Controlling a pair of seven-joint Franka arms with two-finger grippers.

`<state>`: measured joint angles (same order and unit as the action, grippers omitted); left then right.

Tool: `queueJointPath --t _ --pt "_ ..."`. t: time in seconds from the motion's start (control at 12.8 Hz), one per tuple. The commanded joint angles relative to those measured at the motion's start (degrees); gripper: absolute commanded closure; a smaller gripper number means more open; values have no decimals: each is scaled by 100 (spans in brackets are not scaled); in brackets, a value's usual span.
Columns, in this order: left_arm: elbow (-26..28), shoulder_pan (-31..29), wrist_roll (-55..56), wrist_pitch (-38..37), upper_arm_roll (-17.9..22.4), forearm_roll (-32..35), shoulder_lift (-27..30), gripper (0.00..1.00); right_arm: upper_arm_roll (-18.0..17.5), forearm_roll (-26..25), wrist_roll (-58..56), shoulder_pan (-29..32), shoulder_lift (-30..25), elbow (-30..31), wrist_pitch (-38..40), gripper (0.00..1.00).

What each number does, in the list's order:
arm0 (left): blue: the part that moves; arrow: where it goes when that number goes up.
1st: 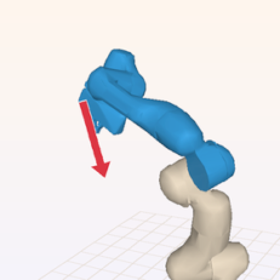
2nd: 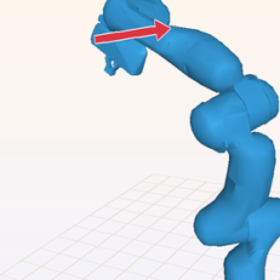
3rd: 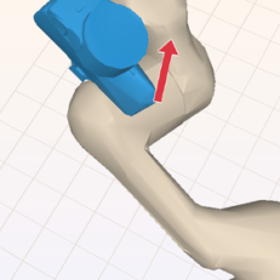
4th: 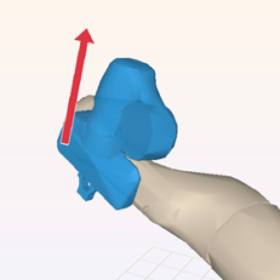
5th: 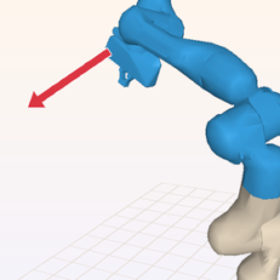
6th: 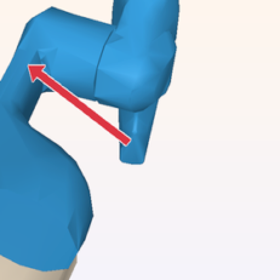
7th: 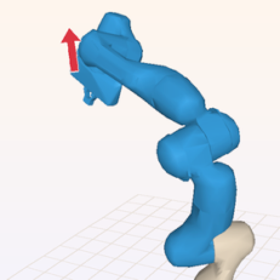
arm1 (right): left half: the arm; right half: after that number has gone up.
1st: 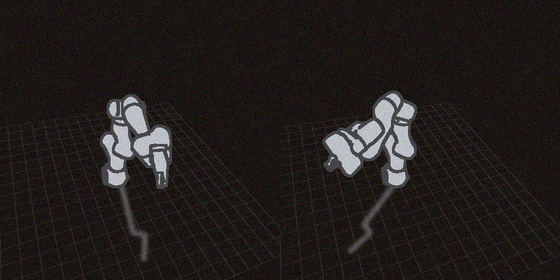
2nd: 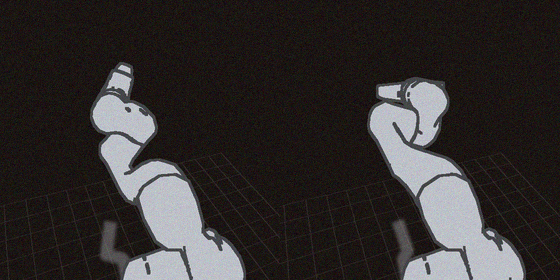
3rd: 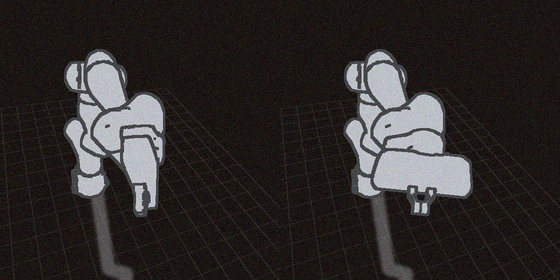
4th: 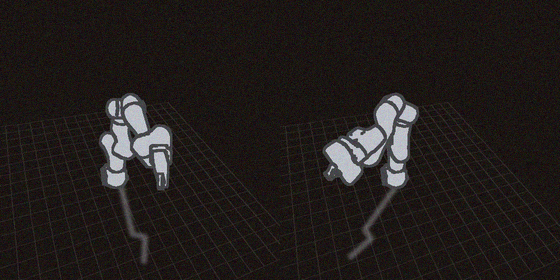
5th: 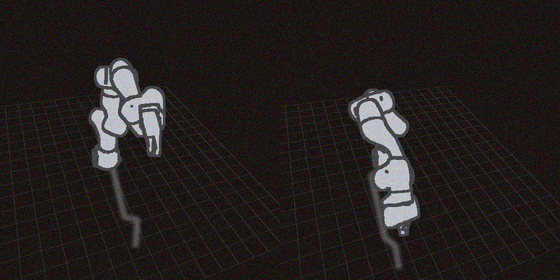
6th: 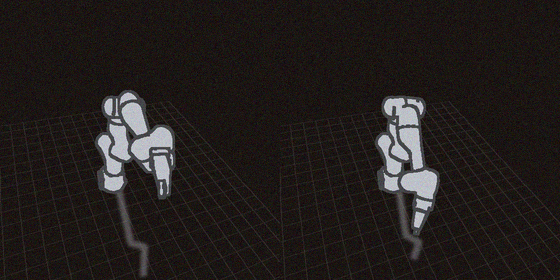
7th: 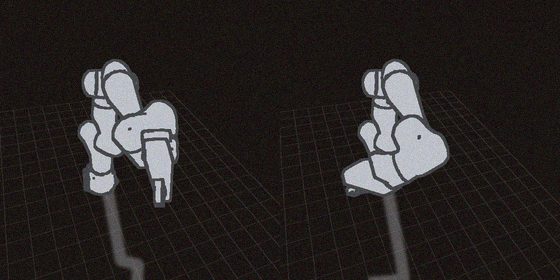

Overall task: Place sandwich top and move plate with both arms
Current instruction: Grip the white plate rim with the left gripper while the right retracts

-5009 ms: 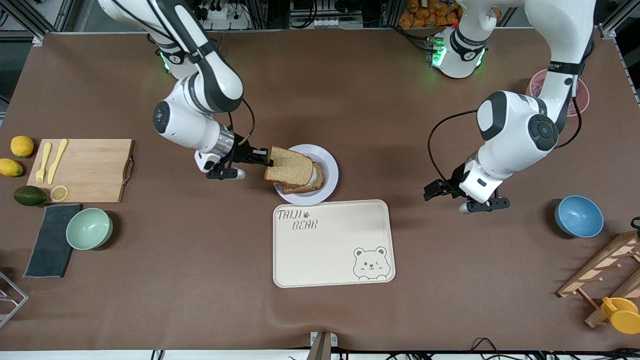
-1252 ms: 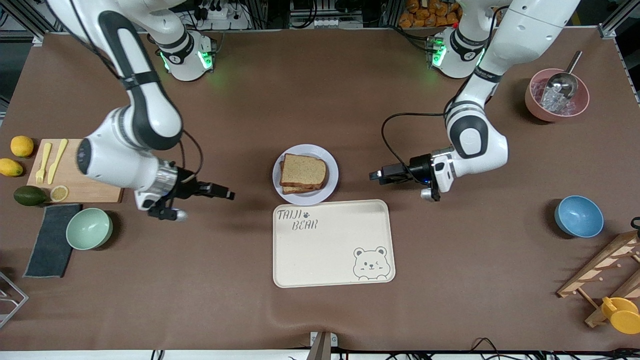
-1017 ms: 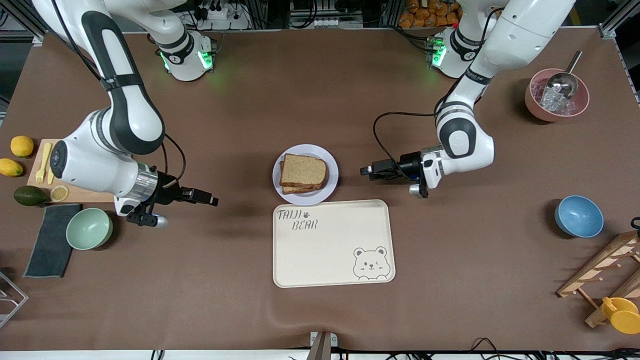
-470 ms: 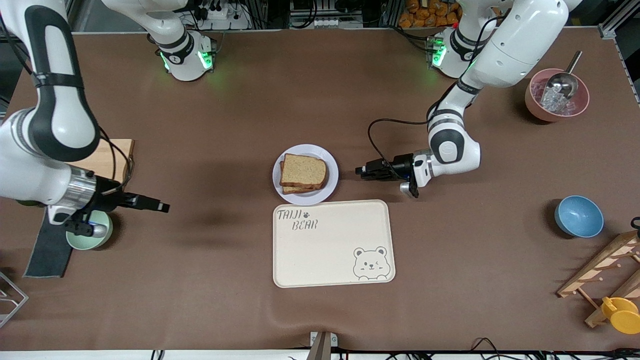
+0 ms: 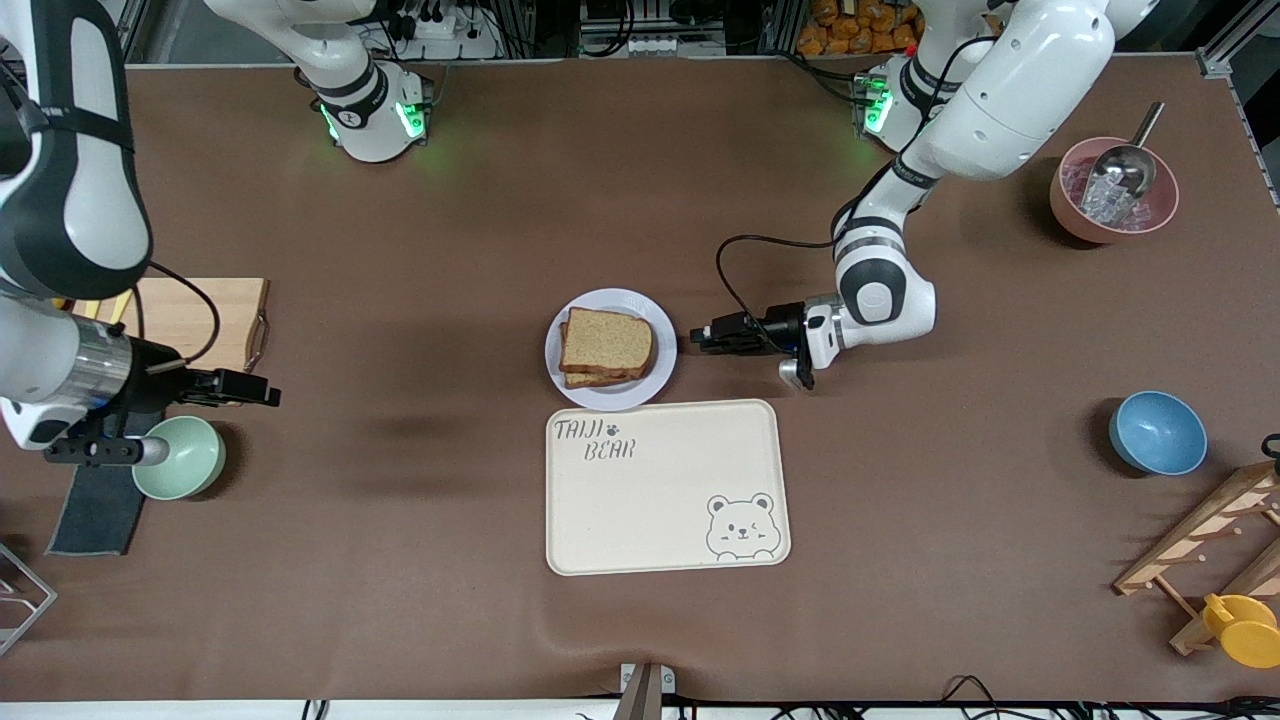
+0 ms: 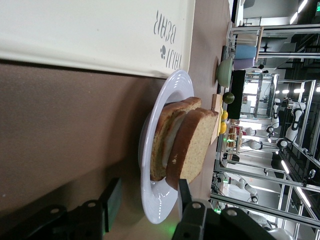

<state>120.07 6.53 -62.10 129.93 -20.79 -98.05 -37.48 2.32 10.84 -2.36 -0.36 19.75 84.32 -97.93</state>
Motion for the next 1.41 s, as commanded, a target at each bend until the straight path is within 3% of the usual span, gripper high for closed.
queueJointPath --t 0.0,0.31,0.7,0.94,1.17,1.33 --pt "-185 120 -180 15 -4 -302 -162 55 -74 -687 -342 45 -32 -231 178 0" --pt "-405 234 -241 50 -4 -364 -365 55 -82 -759 -30 1 -400 -259 705 0" --pt "-528 322 -452 85 5 -513 -610 56 -82 -1004 -10 -8 -1366 663 521 0" --pt "-651 428 -452 217 5 -662 -681 63 -82 -1005 16 -8 -1991 1410 74 0" --pt "-756 515 -452 295 5 -750 -725 68 -100 -1127 532 -8 -2106 1255 -24 0" --pt "-809 586 -461 313 14 -856 -778 77 -83 -1154 535 9 -2037 1027 -59 0"
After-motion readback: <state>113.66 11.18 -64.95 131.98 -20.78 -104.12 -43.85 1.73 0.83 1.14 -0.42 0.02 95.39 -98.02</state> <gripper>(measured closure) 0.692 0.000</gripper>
